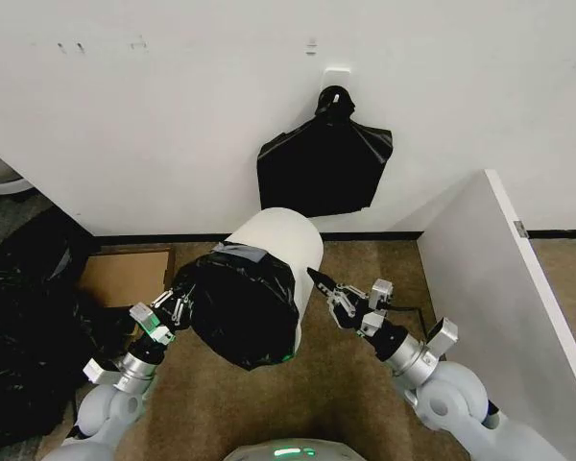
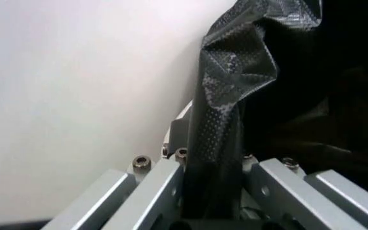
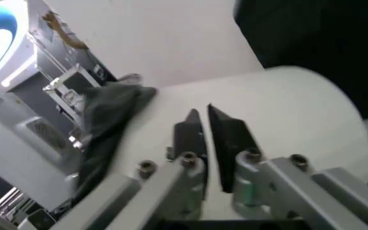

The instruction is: Place the garbage bag over the trash bin.

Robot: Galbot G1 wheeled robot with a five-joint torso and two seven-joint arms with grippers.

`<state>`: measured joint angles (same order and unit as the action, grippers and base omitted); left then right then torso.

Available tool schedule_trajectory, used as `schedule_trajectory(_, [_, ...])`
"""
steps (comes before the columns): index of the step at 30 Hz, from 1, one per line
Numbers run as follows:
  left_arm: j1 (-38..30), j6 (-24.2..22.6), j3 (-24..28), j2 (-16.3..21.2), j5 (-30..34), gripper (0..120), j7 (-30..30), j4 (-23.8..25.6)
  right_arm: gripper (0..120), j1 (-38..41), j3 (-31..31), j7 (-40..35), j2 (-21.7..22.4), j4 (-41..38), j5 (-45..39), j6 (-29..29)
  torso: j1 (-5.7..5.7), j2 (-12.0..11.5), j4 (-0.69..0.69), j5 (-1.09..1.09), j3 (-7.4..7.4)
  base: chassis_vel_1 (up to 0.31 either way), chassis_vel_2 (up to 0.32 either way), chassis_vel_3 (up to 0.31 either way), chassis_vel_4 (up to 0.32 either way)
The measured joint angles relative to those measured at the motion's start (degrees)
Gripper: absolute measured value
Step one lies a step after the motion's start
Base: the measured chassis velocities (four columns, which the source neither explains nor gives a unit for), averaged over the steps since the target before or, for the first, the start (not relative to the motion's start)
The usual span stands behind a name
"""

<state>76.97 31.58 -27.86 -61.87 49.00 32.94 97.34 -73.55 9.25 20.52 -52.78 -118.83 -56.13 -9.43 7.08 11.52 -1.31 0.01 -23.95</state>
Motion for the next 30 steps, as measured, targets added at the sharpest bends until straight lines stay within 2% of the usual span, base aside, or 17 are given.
schedule_trajectory(3, [0.4,-1.97,0.66,-0.37,0.11,0,-3.3,0.42,20,-1.73,0.2,1.95,-0.4,0.3,6.4,-3.17,0.0,0.0,0.0,-0.01,0.0,0.0,0.0,0.0,0.0])
schedule_trajectory(4, [0.52,-2.83,0.84,-0.51,0.16,0,-4.53,0.82,25,-2.65,0.21,1.55,-0.46,0.31,10.64,-4.13,0.0,0.0,0.0,-0.01,0.0,0.0,0.0,0.0,0.0])
schedule_trajectory(5, [0.55,-3.31,0.93,-0.59,0.24,0,-5.19,1.1,25,-3.35,0.16,0.79,-0.47,0.31,13.97,-5.09,0.0,0.0,0.0,-0.01,0.0,0.0,0.0,0.0,0.0])
schedule_trajectory(6, [0.56,-4.21,1.07,-0.74,0.58,0,-6.43,1.72,31,-4.55,-0.04,-0.9,-0.51,0.3,19.27,-6.67,0.0,0.0,-0.01,-0.01,0.0,0.0,0.0,0.0,0.0])
schedule_trajectory(8, [0.54,-4.56,1.12,-0.81,0.79,0,-6.89,1.97,33,-5.24,-0.14,-1.81,-0.56,0.24,22.03,-7.37,0.0,0.0,0.0,0.0,0.0,0.0,0.0,0.0,0.0])
schedule_trajectory(9, [0.4,-5.61,1.23,-0.94,1.56,0,-8.08,2.65,39,-6.77,-0.37,-2.97,-0.69,-0.04,26.51,-8.79,0.0,0.0,-0.02,0.0,0.0,0.0,0.0,0.0,0.0])
schedule_trajectory(11, [0.23,-6.2,1.3,-1.01,2.19,0,-8.71,2.99,45,-7.88,-0.69,-3.12,-0.78,-0.41,28.1,-9.93,0.0,0.0,-0.02,0.0,0.0,0.0,0.0,0.0,0.0])
schedule_trajectory(12, [-0.02,-6.73,1.39,-1.02,2.86,0,-9.26,3.29,53,-8.65,-1.04,-2.35,-0.87,-0.67,28.01,-10.76,0.0,0.0,-0.02,0.0,0.0,0.0,0.0,0.0,0.0])
schedule_trajectory(14, [-0.13,-6.97,1.53,-1.02,3.08,0,-9.43,3.47,61,-8.89,-1.25,-0.65,-0.96,-0.48,27.75,-11.49,0.0,0.0,-0.01,-0.01,0.0,0.0,0.0,0.0,0.0])
schedule_trajectory(16, [-0.13,-7.01,1.58,-1.02,3.09,0,-9.43,3.53,63,-8.84,-1.24,-0.29,-1.01,-0.28,27.88,-11.72,0.0,0.0,0.0,-0.01,0.0,0.0,0.0,0.0,0.0])
schedule_trajectory(19, [-0.08,-7.05,1.68,-0.96,3.15,0,-9.43,3.69,79,-8.57,-1.19,1.27,-1.39,0.77,29.26,-12.8,0.01,0.0,0.0,0.0,0.0,0.0,0.0,0.0,0.0])
schedule_trajectory(20, [-0.07,-7.05,1.7,-0.92,3.17,0,-9.41,3.69,81,-8.59,-1.25,1.36,-1.46,0.85,29.33,-12.83,0.01,0.0,0.0,-0.01,0.0,0.0,0.0,0.0,0.0])
schedule_trajectory(23, [-0.06,-7.05,1.7,-0.83,3.28,0,-9.35,3.68,80,-8.64,-1.48,1.48,-1.64,1.03,29.48,-12.85,0.01,0.0,0.0,-0.01,0.0,0.0,0.0,0.0,0.0])
schedule_trajectory(25, [-0.07,-7.04,1.71,-0.73,3.58,0,-9.29,3.66,70,-8.66,-1.88,1.54,-1.85,1.43,29.94,-12.84,0.01,0.0,0.0,-0.01,0.0,0.0,0.0,0.0,0.0])
schedule_trajectory(30, [0.01,-6.98,1.71,-0.67,3.95,0,-9.15,4.11,54,-8.28,-2.36,0.55,-2.35,1.9,30.69,-12.35,0.01,0.0,-0.01,-0.01,0.0,0.0,0.0,0.0,0.0])
